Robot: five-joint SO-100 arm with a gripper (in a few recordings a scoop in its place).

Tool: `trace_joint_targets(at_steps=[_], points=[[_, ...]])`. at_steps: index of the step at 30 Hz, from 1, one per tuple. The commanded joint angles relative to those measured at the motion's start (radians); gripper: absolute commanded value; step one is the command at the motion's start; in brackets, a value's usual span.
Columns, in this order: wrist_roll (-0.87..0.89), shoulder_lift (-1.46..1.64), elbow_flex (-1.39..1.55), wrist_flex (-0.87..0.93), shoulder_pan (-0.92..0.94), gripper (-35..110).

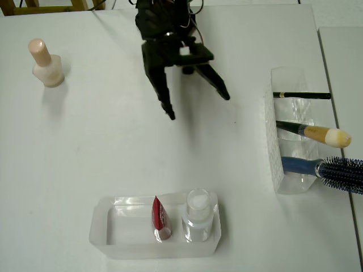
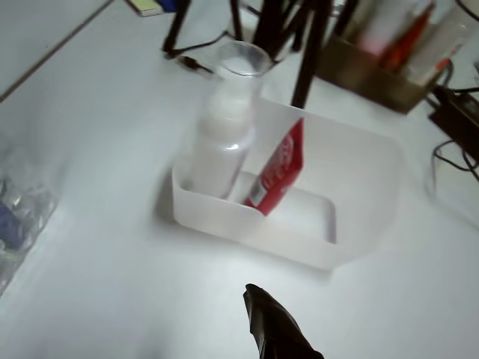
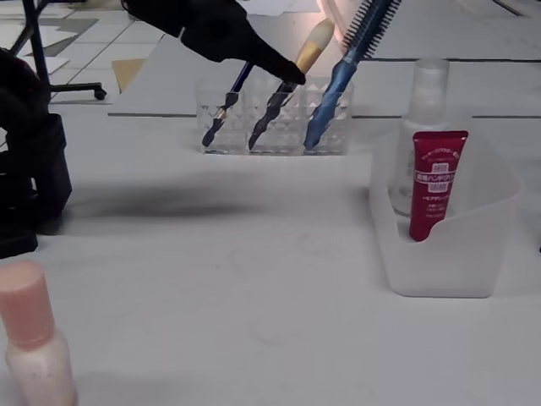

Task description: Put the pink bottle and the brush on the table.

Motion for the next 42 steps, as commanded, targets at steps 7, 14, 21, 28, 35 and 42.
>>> trace_joint_targets(at_steps=[7, 14, 21, 28, 35, 42], points=[[-0.017, -0.129, -0.072, -0.164, -0.166, 48], [-0.017, -0.276, -0.187, -0.181, -0.259, 44], [-0.015, -0.394, -0.285, -0.204, -0.356, 43], [-0.015, -0.520, -0.383, -0.232, -0.451, 41], [-0.015, -0.672, -0.515, -0.233, -0.506, 40], [-0.015, -0.818, -0.641, -0.235, -0.523, 37]])
